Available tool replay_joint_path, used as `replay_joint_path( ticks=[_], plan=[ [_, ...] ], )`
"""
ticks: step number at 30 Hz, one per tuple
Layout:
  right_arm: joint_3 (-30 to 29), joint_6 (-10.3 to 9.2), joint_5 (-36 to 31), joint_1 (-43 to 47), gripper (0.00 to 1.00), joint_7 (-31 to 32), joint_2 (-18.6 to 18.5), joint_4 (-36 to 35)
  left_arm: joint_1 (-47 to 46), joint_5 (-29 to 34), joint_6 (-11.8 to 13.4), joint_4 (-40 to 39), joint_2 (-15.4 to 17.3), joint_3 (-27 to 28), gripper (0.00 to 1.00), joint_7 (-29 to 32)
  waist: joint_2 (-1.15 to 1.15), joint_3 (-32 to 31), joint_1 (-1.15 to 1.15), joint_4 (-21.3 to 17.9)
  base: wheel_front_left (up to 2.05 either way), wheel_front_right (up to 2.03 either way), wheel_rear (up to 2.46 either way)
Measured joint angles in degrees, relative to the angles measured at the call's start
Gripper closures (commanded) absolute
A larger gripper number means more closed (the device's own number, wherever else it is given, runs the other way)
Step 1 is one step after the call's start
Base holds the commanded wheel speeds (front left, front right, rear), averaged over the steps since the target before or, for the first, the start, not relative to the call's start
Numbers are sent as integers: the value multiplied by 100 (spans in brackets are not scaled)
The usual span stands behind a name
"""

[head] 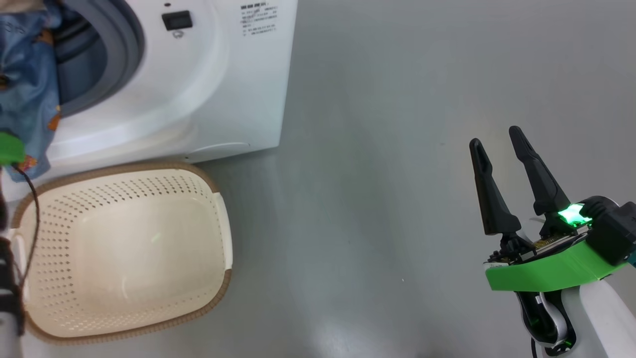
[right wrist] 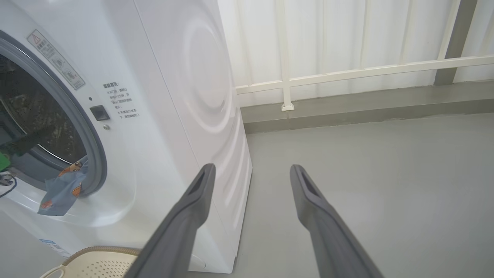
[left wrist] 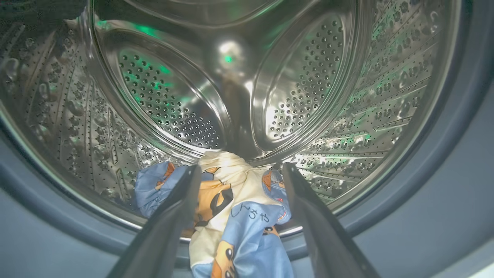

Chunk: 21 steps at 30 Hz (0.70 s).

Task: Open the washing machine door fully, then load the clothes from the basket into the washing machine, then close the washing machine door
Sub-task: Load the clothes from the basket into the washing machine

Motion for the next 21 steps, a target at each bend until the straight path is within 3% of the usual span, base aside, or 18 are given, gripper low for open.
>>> replay_joint_path(
  ticks=[21],
  plan=[
    [-97, 0, 40, 289, 0, 0, -223, 190, 1584, 171, -97, -636, -606, 281, 0, 0, 0, -900, -1, 296, 0, 0, 0]
  ],
)
